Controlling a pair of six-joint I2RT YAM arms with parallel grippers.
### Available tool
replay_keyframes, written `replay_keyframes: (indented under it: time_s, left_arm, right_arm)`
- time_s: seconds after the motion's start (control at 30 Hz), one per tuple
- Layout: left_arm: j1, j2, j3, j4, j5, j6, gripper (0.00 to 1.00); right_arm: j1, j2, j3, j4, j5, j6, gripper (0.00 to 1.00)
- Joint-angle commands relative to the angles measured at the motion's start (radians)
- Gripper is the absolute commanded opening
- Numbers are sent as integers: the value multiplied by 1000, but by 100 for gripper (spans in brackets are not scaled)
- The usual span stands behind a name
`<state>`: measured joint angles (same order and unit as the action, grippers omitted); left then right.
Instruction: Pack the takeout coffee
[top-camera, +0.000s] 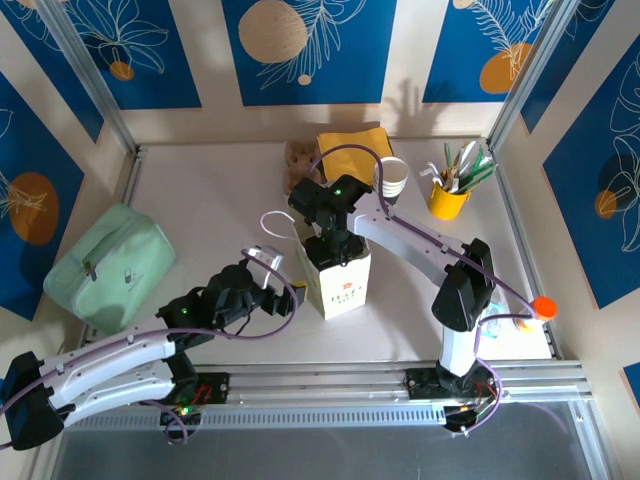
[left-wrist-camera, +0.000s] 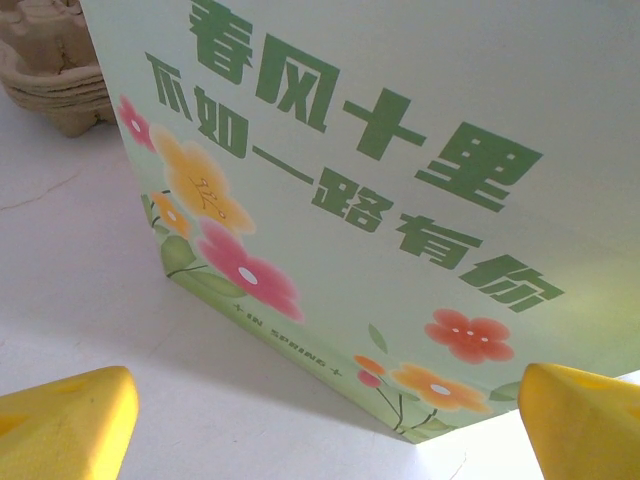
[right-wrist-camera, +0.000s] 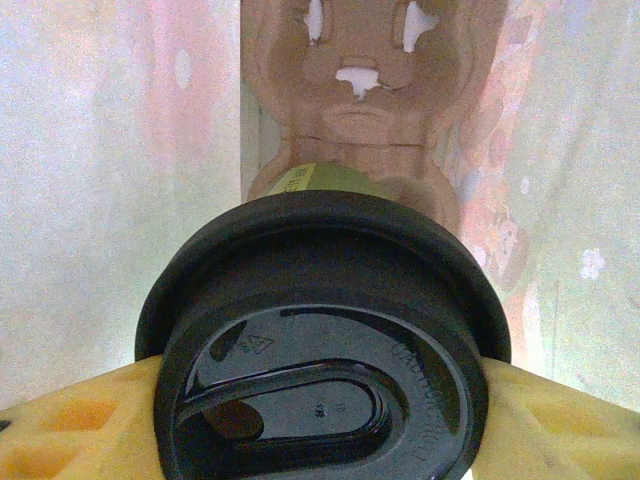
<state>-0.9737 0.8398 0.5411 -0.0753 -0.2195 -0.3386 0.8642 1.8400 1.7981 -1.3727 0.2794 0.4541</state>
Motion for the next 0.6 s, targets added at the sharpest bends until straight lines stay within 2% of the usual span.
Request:
replay_keyframes:
  time_s: [0.0, 0.57]
  left_arm:
    - [-8, -1, 11, 8, -21, -1, 97]
    - [-9, 7, 18, 8, -20, 5, 97]
  right_arm:
    - [-7, -16, -25, 4, -23, 11, 63]
    - [-13, -14, -38, 16, -26, 9, 63]
